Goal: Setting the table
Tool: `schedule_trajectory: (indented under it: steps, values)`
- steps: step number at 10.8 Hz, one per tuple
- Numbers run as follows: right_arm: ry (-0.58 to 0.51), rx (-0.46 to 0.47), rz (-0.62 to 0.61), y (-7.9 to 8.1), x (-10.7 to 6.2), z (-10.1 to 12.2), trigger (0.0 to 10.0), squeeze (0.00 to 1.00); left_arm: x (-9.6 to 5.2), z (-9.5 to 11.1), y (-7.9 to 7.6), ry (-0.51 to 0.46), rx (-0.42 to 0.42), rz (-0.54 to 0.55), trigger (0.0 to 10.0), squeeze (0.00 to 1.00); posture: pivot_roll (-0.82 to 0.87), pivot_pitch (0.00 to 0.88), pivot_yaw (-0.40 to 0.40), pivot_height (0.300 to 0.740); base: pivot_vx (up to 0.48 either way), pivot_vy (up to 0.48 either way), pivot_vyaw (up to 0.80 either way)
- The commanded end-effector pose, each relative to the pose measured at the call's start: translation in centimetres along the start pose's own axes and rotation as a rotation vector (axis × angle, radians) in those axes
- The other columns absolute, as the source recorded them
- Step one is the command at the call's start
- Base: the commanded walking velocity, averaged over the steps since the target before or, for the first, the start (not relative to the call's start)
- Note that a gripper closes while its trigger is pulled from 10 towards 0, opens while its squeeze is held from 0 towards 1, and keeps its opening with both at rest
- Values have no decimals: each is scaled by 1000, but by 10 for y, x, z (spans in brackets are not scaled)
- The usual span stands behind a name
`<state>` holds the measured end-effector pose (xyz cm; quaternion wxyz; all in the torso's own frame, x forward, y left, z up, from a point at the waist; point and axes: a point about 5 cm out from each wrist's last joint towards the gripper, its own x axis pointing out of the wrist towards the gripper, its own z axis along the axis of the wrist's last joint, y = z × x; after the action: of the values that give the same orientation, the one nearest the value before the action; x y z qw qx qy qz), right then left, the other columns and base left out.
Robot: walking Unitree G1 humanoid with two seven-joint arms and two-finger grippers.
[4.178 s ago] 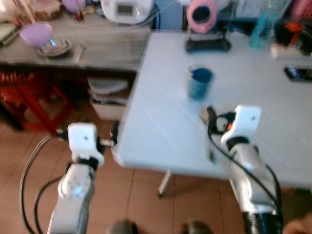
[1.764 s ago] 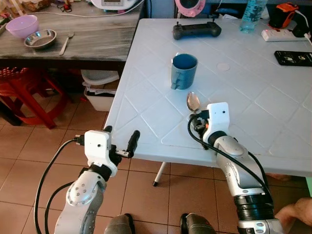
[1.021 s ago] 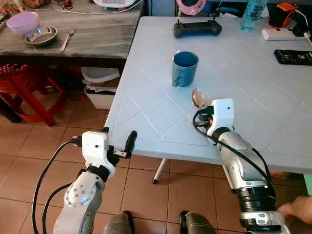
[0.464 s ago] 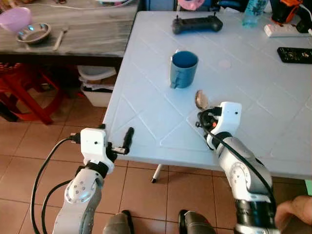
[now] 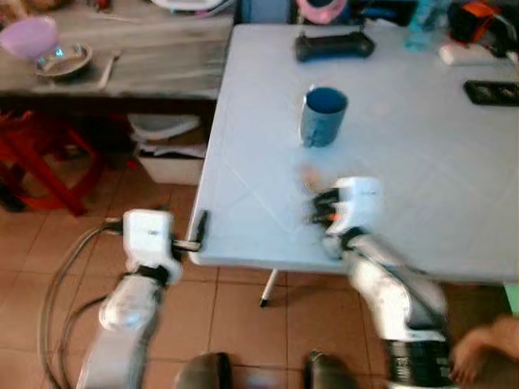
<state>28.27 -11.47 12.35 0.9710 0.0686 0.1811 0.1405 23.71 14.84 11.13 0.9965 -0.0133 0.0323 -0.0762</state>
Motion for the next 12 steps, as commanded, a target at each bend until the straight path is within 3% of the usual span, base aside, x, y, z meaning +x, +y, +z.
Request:
schedule_trajectory:
  steps: [1, 4, 6, 8, 9, 12]
  values:
    - [100, -16, 16, -2, 3, -19, 0, 0, -1, -4, -4, 14, -9, -15, 10000, 0, 21, 152, 74, 740, 0, 480, 0]
    - [8, -80, 7, -7, 9, -4, 0, 0, 0, -4, -4, 7, -7, -9, 10000, 0, 25, 141, 64, 740, 0, 479, 0]
    - [-107, -172, -51, -15, 7, 9, 0, 0, 1, -2, -6, -15, -7, -16, 10000, 0, 23, 129, 64, 740, 0, 429, 0]
    - [-219, -187, -132, -28, 2, 22, 0, 0, 3, 0, -4, -40, 7, 11, 10000, 0, 16, 109, 64, 740, 283, 384, 0]
    - [-319, -245, -171, -34, -4, 33, 0, 0, 5, 0, -7, -45, -8, 6, 10000, 0, 16, 101, 62, 740, 394, 274, 0]
    - [-363, -249, -209, -42, -7, 35, 0, 0, 10, 2, -10, -66, -21, 3, 10000, 0, 8, 87, 60, 740, 436, 0, 0]
